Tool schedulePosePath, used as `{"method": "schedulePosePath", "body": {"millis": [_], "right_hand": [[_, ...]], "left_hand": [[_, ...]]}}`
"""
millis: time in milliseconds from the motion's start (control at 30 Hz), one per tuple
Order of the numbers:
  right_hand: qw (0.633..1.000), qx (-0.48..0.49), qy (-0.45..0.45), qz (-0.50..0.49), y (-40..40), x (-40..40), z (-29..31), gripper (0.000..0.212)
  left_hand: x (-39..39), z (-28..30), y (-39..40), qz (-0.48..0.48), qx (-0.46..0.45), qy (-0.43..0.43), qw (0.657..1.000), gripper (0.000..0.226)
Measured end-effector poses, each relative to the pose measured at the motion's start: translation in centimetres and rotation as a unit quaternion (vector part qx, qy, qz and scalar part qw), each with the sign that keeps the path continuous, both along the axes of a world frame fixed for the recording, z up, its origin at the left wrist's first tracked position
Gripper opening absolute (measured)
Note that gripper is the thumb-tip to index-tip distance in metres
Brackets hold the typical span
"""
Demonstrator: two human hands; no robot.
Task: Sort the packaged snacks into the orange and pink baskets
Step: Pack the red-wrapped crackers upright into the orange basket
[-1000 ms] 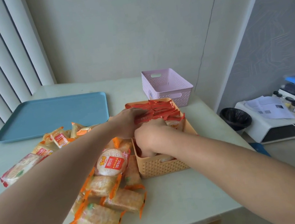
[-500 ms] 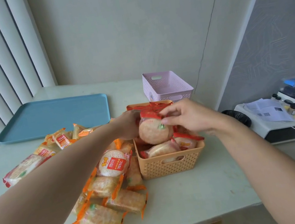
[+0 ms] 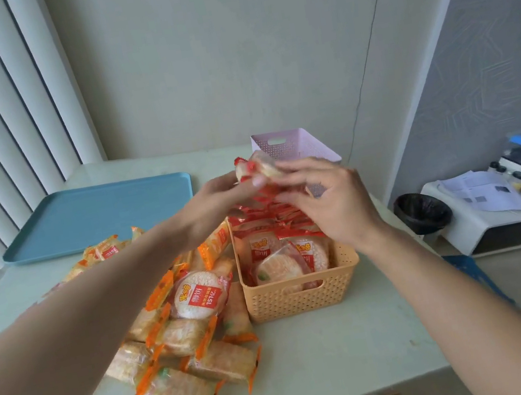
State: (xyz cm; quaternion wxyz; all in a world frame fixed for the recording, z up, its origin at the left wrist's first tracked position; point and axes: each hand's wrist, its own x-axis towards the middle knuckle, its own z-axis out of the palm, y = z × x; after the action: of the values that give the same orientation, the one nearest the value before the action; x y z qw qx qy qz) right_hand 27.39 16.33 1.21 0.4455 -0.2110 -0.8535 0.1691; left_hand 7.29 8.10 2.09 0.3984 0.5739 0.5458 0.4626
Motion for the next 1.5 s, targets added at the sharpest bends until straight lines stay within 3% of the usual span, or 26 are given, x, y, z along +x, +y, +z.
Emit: {"method": "schedulePosePath", "body": {"millis": [67,133,200,300,367,500,767,833,1000,1067,1167,1233,1300,1400,1500], "right_hand": [[0.999,0.011,-0.027,0.022,-0.3,-0.2,-0.7,0.043],[0.998,-0.016,-0.008,0.057,-0.6,-0.2,-1.0,0.042],[0.996,-0.060,0.030,0.051,-0.4,0.1,-0.7,0.036],[0.992,-0.127,-0.010,-0.016,0.8,0.7,-0.4,0.061],[0.970,-0.240,-0.030,0.020,1.4,0.9,-0.5,0.068],[0.938,-0.342,0.022,0.052,2.3,1.5,-1.0,0.054],[0.897,-0.426,0.095,0.066,3.4,2.6,-0.2,0.033],[0.895,-0.431,0.096,0.062,3.4,2.6,0.0,0.033],[0.909,-0.393,0.115,0.083,3.0,2.9,0.6,0.024],[0.936,-0.330,0.082,0.089,2.9,3.2,0.3,0.031],[0.971,-0.197,-0.106,0.087,2.9,3.1,-0.7,0.038],[0.953,-0.148,-0.249,0.086,3.1,3.3,-1.3,0.042],[0.918,-0.170,-0.348,0.084,3.1,3.8,-1.4,0.048],[0.924,-0.193,-0.323,0.072,3.1,3.9,-1.4,0.036],[0.936,-0.162,-0.313,0.009,3.1,4.1,-1.9,0.058]], "left_hand": [[0.6,0.0,0.0,0.028,0.006,-0.104,0.994,0.046],[0.7,-0.2,0.0,0.040,0.002,-0.143,0.989,0.046],[0.5,-0.4,-0.1,0.025,-0.014,-0.137,0.990,0.044],[0.7,-0.5,-0.5,-0.008,-0.039,-0.111,0.993,0.040],[0.9,-0.3,-0.7,-0.017,-0.038,-0.092,0.995,0.039],[0.6,-0.5,-0.7,-0.021,-0.048,-0.073,0.996,0.037],[1.1,-1.1,-0.8,0.102,-0.024,-0.001,0.994,0.023],[1.4,-1.1,-0.8,0.110,0.006,0.028,0.993,0.023],[0.9,0.2,-0.7,0.130,0.003,0.005,0.992,0.024],[0.4,0.7,-0.6,0.130,-0.013,0.034,0.991,0.024],[-0.3,1.4,-0.5,0.147,-0.029,0.083,0.985,0.039],[-0.6,1.7,-0.5,0.151,-0.029,0.136,0.979,0.045],[-0.7,1.8,-0.6,0.150,-0.007,0.159,0.976,0.042],[-0.9,2.0,-0.8,0.153,0.043,0.199,0.967,0.030],[-0.8,2.2,-0.9,0.137,0.052,0.211,0.967,0.021]]}}
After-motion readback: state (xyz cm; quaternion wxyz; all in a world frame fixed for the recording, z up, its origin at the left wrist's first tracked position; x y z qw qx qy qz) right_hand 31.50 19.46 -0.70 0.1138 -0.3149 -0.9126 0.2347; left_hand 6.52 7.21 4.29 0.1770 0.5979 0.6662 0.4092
